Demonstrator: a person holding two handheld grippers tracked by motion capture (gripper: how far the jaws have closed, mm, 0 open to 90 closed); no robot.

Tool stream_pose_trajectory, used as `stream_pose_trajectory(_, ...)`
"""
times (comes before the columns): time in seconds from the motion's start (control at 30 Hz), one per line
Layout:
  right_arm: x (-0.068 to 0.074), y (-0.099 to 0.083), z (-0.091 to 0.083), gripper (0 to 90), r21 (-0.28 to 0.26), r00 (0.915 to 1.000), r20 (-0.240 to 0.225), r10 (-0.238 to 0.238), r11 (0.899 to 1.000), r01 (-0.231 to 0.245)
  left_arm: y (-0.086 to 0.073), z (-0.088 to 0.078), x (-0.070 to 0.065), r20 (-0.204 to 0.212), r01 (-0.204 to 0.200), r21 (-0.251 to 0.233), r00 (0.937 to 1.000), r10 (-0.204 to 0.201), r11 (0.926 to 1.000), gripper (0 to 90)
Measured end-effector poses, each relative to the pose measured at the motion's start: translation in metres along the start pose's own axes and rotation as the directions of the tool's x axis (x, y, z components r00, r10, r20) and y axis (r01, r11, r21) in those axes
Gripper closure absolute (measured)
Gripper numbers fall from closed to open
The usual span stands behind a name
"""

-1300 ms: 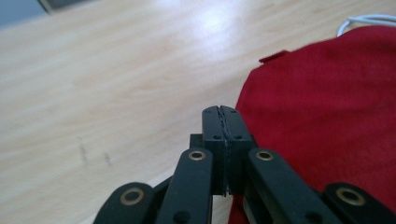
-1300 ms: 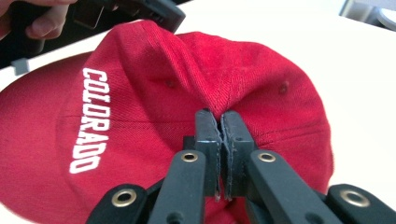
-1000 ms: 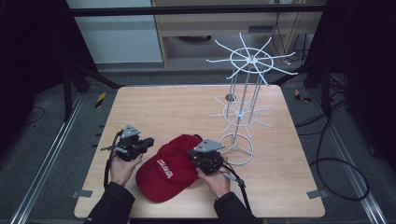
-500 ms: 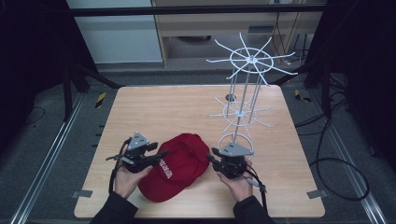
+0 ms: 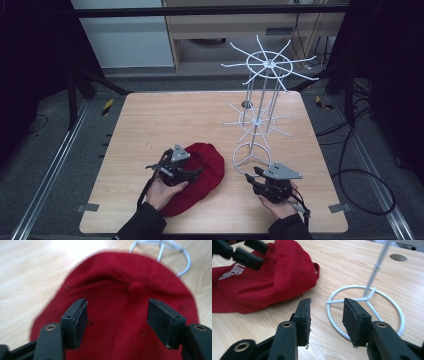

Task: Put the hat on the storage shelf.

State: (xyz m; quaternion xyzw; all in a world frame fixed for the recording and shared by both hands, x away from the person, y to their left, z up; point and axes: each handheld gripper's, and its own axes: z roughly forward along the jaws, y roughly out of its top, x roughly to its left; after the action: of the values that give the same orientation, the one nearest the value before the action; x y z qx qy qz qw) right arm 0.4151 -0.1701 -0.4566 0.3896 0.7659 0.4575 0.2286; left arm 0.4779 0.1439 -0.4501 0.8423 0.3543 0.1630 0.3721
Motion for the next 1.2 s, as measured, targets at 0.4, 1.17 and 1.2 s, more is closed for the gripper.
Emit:
stream_pose_trajectory(0.4,-0.012,-0.014,0.003,45.4,0.048,0.9998,0.008,0.019,0.999,-0.019,-0.022,0.027,0.004,-0.005,0.003,0.163,1.0000,-0.002,0.9866,31.6)
stream_pose_trajectory(1.17,-0.016,-0.014,0.005,46.1,0.059,0.9996,0.003,0.029,0.998,-0.029,-0.021,0.026,0.007,-0.027,0.033,0.140,0.9992,-0.030,0.9896,67.5)
stream_pose_trajectory(1.2,-0.016,-0.014,0.005,46.1,0.060,0.9995,0.004,0.031,0.998,-0.031,-0.020,0.022,0.007,-0.011,0.039,0.116,0.9992,-0.038,0.9924,60.9)
